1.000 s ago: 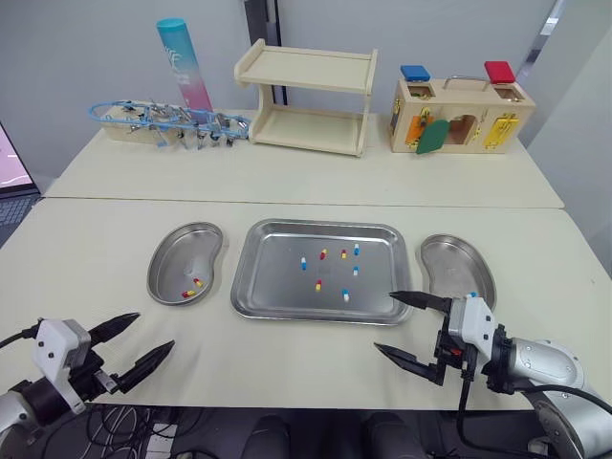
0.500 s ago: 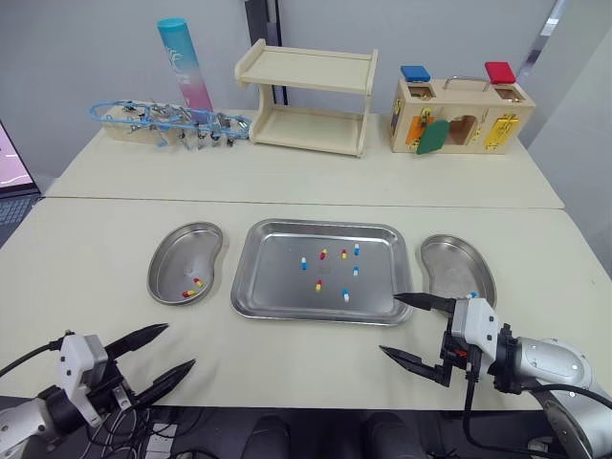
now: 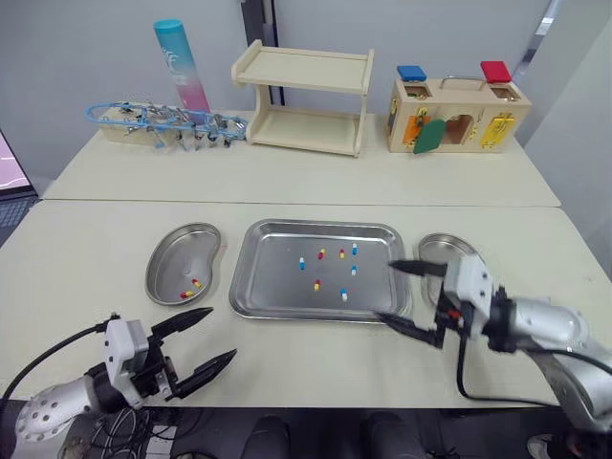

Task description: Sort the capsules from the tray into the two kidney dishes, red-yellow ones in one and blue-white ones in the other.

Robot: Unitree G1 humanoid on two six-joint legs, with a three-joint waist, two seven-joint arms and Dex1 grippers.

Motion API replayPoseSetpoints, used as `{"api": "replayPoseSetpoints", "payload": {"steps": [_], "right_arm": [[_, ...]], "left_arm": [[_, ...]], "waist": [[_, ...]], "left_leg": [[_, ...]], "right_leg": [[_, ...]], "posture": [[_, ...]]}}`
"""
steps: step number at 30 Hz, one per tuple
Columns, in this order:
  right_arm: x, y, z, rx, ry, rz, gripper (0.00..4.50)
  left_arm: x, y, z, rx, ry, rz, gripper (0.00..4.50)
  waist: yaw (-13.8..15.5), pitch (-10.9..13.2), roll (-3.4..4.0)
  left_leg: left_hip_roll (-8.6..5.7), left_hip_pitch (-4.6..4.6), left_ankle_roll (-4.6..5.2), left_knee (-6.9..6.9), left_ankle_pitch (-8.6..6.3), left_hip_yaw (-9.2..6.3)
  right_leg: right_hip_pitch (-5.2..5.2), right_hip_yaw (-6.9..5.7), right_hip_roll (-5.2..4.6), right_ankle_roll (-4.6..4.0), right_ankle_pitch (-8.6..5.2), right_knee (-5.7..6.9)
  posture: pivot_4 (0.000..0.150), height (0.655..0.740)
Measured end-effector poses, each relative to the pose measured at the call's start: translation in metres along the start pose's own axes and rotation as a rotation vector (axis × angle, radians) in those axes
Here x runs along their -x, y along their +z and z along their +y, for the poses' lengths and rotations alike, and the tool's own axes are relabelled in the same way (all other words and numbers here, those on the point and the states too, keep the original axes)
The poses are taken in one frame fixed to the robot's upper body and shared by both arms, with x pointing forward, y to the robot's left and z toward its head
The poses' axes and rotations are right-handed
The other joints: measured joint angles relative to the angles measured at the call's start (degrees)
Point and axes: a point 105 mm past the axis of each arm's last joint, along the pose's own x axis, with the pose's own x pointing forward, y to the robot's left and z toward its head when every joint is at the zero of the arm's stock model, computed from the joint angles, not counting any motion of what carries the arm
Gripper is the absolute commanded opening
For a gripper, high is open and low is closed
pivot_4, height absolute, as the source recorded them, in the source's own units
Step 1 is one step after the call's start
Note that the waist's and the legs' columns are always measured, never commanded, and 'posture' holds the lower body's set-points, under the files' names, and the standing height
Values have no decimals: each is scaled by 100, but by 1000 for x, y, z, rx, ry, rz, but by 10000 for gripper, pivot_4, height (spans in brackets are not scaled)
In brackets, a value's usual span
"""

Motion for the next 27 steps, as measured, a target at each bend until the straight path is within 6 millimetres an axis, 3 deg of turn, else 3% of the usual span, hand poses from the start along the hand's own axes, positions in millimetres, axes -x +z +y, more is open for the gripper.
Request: {"api": "replayPoseSetpoints", "payload": {"steps": [3,7,12,17,27], "right_arm": [[-24,7,-6,4,3,31,44491],[-62,2,-6,-16,24,102,44491],[-98,-9,-7,-42,-5,173,32087],[-138,-20,0,-60,-40,244,32087],[-161,-41,-10,-112,-96,352,32087]], "left_arm": [[-9,3,-1,1,-11,-7,45000],[-14,4,2,9,2,-5,45000],[-20,8,2,9,5,-6,45000],[-28,16,0,-10,-3,-18,45000],[-30,17,-3,0,1,-7,45000]], "waist": [[20,-1,-1],[22,1,1],[15,1,1],[-25,1,2],[-61,3,5]], "left_leg": [[-1,-9,0,-3,0,-3],[-1,-16,0,-3,0,-4],[0,-17,0,-3,0,-4],[1,-17,0,-5,0,-3],[1,-19,0,-6,0,-2]], "right_leg": [[-7,-4,0,0,0,-3],[-17,-4,-1,-1,0,2],[-21,-4,-1,-1,1,6],[-26,-3,1,-2,1,9],[-30,-2,1,-3,1,10]], "posture": [[1500,7400],[1500,7400],[1500,7400],[1500,7400],[1500,7400]]}}
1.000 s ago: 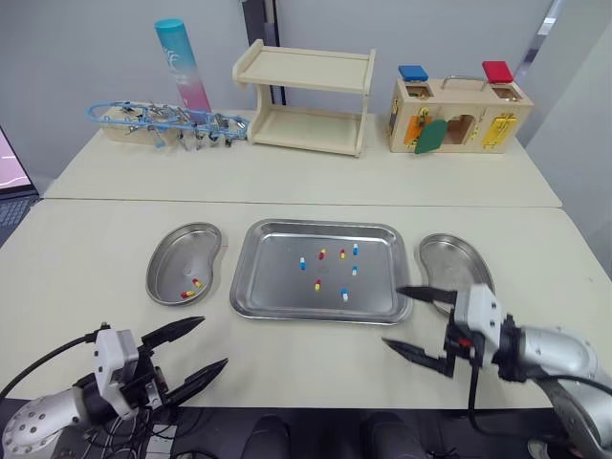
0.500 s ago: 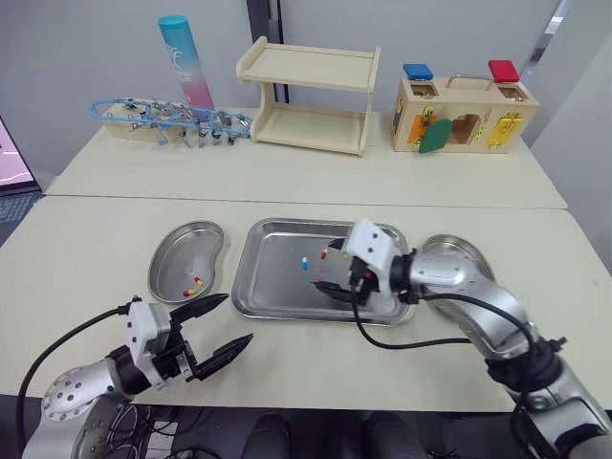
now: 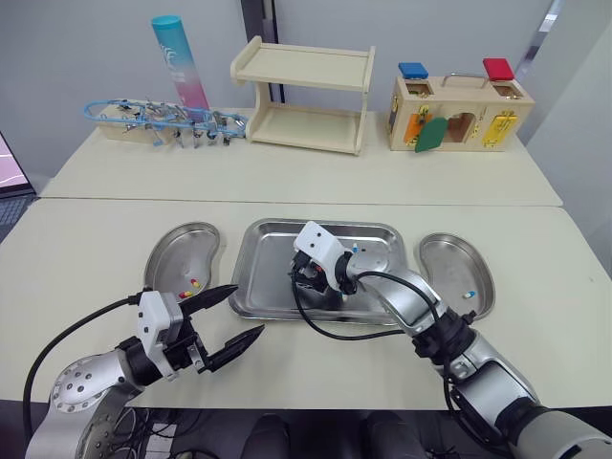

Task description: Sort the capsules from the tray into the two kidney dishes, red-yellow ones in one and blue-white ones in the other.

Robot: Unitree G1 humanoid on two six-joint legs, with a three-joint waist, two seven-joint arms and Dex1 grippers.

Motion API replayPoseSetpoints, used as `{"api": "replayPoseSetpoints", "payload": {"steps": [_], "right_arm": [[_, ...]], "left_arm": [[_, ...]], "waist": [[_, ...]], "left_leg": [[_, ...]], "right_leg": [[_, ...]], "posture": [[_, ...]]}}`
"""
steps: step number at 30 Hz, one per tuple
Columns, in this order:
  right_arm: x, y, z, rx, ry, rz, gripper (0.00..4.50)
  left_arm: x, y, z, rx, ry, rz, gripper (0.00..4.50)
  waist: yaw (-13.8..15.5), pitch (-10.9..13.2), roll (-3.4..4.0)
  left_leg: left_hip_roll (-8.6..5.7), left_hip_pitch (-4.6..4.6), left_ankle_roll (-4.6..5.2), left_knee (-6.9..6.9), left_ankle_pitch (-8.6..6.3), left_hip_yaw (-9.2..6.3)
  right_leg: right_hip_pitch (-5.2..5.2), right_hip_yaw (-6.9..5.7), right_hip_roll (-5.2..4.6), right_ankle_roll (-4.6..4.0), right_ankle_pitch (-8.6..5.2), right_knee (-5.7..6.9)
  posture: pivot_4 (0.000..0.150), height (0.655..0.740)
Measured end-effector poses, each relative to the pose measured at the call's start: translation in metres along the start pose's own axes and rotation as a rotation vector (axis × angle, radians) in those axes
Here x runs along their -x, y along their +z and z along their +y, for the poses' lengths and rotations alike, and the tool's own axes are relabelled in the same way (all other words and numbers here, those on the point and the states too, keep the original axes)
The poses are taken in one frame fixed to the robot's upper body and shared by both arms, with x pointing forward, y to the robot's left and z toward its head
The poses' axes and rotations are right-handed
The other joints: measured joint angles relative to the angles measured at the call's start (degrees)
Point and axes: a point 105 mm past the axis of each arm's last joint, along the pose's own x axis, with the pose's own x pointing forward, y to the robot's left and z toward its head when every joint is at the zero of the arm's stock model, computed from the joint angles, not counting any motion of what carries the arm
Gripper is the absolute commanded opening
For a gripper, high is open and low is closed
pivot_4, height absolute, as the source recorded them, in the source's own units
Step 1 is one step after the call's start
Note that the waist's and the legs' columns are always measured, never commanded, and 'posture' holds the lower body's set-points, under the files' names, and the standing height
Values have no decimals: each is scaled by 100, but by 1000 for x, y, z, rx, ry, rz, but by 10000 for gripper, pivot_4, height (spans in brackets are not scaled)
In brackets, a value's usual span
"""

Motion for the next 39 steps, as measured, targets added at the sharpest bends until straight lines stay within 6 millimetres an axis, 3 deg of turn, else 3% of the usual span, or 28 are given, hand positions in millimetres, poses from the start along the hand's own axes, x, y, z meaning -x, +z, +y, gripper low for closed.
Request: {"api": "replayPoseSetpoints", "payload": {"steps": [9,13,21,30,35,37,39], "right_arm": [[-8,-4,-2,-70,-9,10,32087],[-9,-4,-3,-63,-11,7,24386],[-8,-5,-5,20,-10,8,1396],[-6,-1,0,88,38,-16,141],[24,19,-8,149,56,-112,141],[51,19,-14,162,69,-158,141],[84,3,-22,165,88,-161,141]], "left_arm": [[2,-2,-1,2,16,16,45000],[1,-3,0,-9,16,26,45000],[0,-1,1,-17,15,22,45000],[1,-3,4,-14,18,25,45000],[0,-1,1,-31,-16,22,45000],[-2,-1,-4,-36,-71,32,45000],[-5,1,-13,-36,-140,42,45000]], "waist": [[-29,0,1],[-33,0,1],[-41,0,2],[-52,1,3],[-40,2,3],[22,1,3],[101,1,2]], "left_leg": [[0,1,0,-1,0,0],[1,1,0,0,0,0],[1,1,0,0,0,0],[1,-1,0,-1,0,0],[1,-15,0,-1,0,-2],[0,-28,0,0,0,-5],[-5,-45,0,3,0,-5]], "right_leg": [[0,0,0,0,0,2],[0,0,0,0,0,2],[0,0,0,0,0,2],[-3,0,1,0,0,1],[-13,-1,0,0,0,0],[-15,-5,-1,0,0,-8],[-23,-7,-6,2,1,-13]], "posture": [[1500,7400],[1500,7400],[1500,7400],[1500,7400],[1500,7400],[1500,7400],[1500,7400]]}}
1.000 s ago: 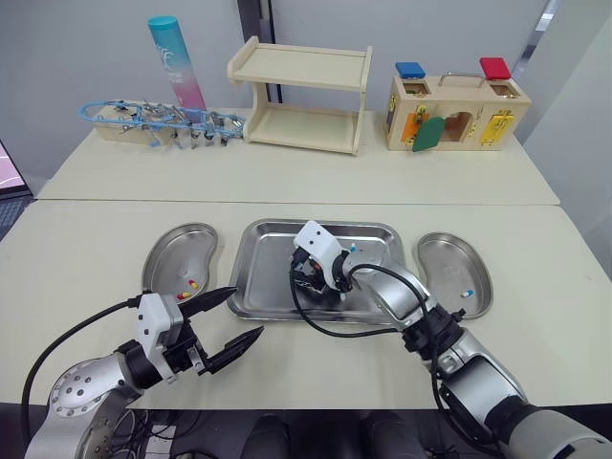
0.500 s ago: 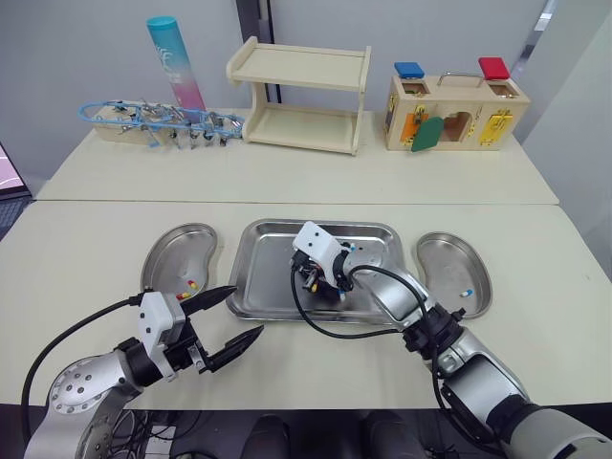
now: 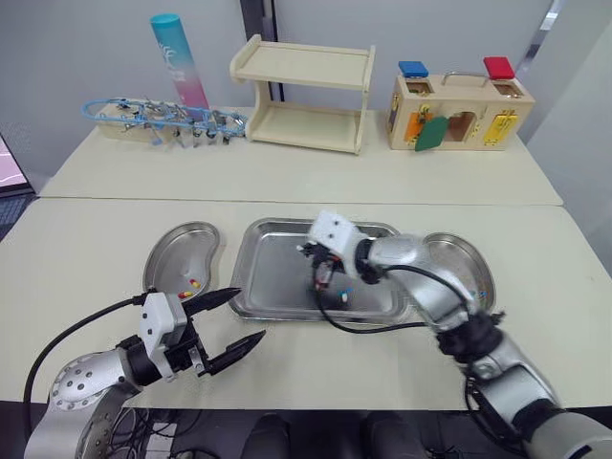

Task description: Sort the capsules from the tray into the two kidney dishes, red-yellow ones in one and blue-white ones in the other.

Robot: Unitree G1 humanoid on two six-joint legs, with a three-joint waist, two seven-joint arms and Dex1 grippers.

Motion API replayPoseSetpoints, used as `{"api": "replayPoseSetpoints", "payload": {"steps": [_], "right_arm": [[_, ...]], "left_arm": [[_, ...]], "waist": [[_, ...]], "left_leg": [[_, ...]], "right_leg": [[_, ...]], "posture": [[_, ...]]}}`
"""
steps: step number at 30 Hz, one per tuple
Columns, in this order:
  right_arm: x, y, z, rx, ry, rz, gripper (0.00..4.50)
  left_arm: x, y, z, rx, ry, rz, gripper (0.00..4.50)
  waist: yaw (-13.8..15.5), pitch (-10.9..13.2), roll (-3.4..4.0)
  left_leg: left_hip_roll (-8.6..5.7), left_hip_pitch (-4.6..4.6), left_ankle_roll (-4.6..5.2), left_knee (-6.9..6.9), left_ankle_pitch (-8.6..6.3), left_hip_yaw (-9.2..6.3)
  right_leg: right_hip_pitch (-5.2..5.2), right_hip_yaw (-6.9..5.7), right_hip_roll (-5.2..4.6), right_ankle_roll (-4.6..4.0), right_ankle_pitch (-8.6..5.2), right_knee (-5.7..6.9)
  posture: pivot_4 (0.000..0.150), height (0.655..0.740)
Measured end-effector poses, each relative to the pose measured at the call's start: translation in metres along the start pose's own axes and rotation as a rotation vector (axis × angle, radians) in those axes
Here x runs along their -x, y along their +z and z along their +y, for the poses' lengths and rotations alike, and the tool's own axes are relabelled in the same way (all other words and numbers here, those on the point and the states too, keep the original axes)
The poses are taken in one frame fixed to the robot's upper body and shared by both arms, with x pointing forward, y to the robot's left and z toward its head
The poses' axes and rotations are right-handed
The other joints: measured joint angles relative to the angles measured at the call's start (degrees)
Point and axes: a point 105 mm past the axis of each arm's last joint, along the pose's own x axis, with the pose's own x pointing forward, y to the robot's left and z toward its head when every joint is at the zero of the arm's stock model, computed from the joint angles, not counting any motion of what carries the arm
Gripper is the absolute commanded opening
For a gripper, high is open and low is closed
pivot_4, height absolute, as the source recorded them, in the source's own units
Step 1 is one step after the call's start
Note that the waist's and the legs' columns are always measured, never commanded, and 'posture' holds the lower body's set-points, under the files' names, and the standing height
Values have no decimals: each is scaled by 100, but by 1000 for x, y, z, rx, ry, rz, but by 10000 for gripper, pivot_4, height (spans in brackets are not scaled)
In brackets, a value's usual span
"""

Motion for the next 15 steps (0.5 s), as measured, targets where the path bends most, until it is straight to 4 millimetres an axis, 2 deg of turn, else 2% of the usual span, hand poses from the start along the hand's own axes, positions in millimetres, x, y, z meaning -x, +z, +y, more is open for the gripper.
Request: {"api": "replayPoseSetpoints", "payload": {"steps": [5,8,12,15], "right_arm": [[62,-20,0,-27,18,-17,141],[98,-40,-9,-53,-31,62,141],[133,-62,-23,-70,-115,183,141],[153,-88,-26,-110,-154,302,141]], "left_arm": [[-14,11,-17,-15,-148,-29,45000],[-21,15,-23,-21,-217,-40,45000],[-27,16,-29,-23,-273,-50,45000],[-31,19,-32,-40,-305,-64,45000]], "waist": [[-23,3,3],[-51,4,6],[-50,4,6],[-27,4,6]], "left_leg": [[3,-3,1,-1,0,4],[2,-2,1,1,0,10],[2,-3,1,3,0,10],[2,-5,1,6,0,12]], "right_leg": [[-11,4,3,0,0,7],[-11,9,3,0,0,8],[-11,9,4,0,0,7],[-10,10,3,0,0,6]], "posture": [[1500,7400],[1500,7400],[1500,7400],[1500,7400]]}}
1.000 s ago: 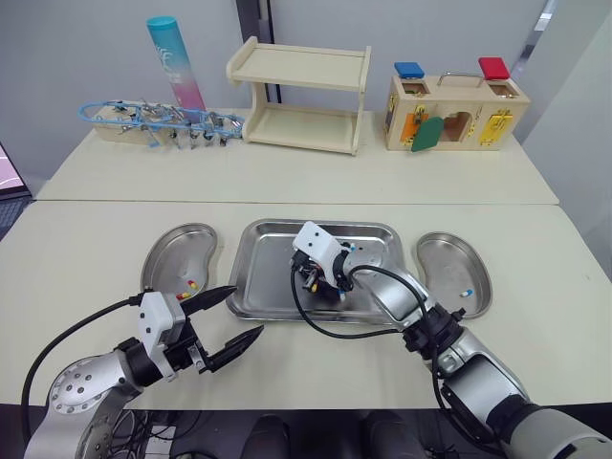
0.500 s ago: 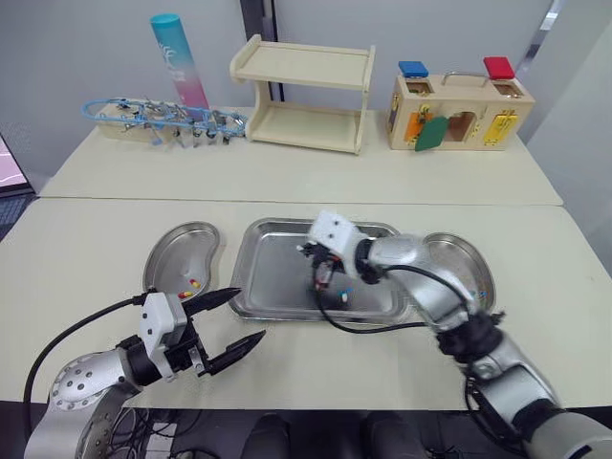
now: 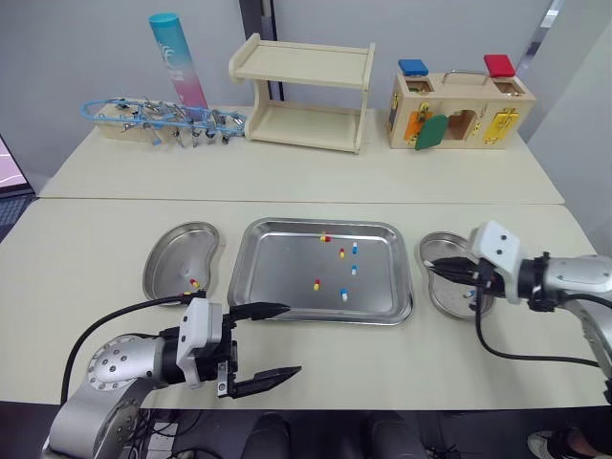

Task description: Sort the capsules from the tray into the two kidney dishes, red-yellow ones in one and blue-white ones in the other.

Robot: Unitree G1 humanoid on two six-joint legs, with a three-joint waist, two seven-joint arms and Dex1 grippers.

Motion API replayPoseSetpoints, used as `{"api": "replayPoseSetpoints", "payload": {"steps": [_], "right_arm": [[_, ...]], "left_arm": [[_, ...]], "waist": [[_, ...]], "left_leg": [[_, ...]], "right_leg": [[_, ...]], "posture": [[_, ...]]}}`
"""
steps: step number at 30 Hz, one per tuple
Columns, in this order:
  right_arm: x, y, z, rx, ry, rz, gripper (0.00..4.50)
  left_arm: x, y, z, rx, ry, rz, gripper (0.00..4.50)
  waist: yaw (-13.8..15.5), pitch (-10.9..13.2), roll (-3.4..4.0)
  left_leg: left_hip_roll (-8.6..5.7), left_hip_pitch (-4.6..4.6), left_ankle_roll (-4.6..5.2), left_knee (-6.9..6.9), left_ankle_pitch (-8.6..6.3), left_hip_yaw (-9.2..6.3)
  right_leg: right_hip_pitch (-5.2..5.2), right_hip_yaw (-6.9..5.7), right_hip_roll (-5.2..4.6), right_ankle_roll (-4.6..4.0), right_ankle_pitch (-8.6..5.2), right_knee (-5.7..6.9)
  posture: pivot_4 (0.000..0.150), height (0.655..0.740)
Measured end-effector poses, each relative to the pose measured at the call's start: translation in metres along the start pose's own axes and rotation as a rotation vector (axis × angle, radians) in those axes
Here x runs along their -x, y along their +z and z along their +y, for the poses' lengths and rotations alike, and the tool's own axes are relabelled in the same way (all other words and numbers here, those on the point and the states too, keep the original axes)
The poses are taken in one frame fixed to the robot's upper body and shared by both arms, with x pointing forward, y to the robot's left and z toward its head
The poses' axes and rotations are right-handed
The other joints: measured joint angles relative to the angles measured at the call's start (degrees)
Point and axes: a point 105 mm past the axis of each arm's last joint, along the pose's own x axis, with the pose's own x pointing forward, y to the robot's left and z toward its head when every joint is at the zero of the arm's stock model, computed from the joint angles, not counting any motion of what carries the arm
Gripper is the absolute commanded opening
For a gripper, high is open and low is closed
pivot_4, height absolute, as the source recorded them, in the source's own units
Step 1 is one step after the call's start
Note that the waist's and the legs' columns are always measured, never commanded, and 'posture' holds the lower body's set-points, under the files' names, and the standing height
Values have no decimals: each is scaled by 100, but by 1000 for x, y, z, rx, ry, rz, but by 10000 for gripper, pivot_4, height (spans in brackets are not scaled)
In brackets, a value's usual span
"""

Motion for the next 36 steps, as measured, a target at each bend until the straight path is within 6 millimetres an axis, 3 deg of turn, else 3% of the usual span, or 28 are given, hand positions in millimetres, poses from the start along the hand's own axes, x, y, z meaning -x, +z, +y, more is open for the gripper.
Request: {"api": "replayPoseSetpoints", "payload": {"steps": [5,8,20,25,29,33,36], "right_arm": [[8,-30,-11,-39,-57,135,141],[9,-33,-12,-48,-56,155,7435],[10,-32,-19,-31,-80,150,44719],[14,-22,-22,23,-84,92,44719],[18,-9,-17,75,-77,-17,44719],[17,5,3,108,-40,-164,44719],[24,3,22,112,12,-218,44719]], "left_arm": [[-5,4,-1,-30,-38,-14,45000],[-5,5,0,-35,-38,-15,45000],[-6,6,1,-41,-30,-22,45000],[-4,6,4,-42,7,-28,45000],[12,8,20,-51,151,-18,45000],[48,7,41,-37,387,10,45000],[93,-5,50,-8,573,85,45000]], "waist": [[-4,0,0],[1,0,0],[11,0,0],[11,0,1],[12,0,0],[8,0,0],[17,0,0]], "left_leg": [[0,2,0,1,0,2],[0,0,0,1,0,1],[0,-1,-1,4,0,1],[0,0,-1,4,0,0],[0,1,0,5,0,-1],[1,1,-1,4,0,-1],[1,1,0,3,0,-2]], "right_leg": [[0,2,1,0,0,1],[0,2,0,0,0,0],[2,1,0,1,0,0],[2,1,0,1,0,0],[4,0,0,1,0,0],[5,0,0,1,0,1],[7,-3,0,1,0,-2]], "posture": [[1500,7400],[1500,7400],[1500,7400],[1500,7400],[1500,7400],[1500,7400],[1500,7400]]}}
